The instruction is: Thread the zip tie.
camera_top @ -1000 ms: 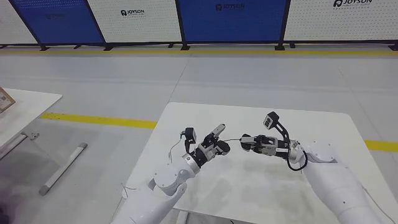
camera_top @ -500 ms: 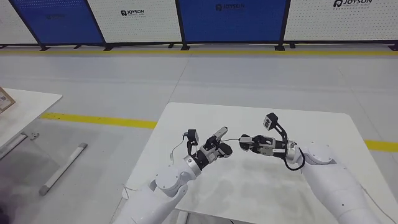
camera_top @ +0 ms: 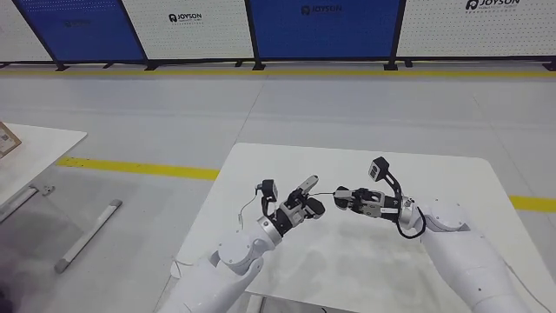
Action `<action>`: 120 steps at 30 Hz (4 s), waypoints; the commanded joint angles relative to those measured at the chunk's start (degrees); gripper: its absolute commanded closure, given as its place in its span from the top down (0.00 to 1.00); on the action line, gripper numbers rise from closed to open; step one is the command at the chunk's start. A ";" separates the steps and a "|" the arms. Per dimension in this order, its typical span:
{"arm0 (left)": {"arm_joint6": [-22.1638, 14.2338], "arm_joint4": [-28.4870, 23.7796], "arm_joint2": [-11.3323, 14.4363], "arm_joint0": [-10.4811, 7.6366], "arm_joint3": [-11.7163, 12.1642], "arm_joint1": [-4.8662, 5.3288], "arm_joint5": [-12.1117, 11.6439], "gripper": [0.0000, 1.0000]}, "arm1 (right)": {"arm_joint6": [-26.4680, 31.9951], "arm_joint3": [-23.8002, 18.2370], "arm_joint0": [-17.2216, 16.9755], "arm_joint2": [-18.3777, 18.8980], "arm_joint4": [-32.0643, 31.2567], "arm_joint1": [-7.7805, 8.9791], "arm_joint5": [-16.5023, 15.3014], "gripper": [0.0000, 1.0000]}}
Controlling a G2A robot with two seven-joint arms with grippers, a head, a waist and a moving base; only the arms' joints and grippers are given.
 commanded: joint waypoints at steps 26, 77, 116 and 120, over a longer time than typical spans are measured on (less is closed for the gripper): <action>-3.14 0.92 -1.17 -0.47 3.06 -0.39 -1.39 0.25 | 0.00 0.00 0.00 0.00 0.00 0.00 0.00 0.00; -2.33 6.20 -5.48 1.73 3.90 0.01 0.86 0.00 | -1.76 -9.91 -8.85 9.84 -0.67 3.93 0.49 1.00; -13.29 -4.62 -13.90 2.14 -1.34 1.15 -1.70 0.00 | -1.76 -9.91 -8.85 9.84 -0.67 3.93 0.49 1.00; -13.29 -4.62 -13.90 2.14 -1.34 1.15 -1.70 0.00 | -1.76 -9.91 -8.85 9.84 -0.67 3.93 0.49 1.00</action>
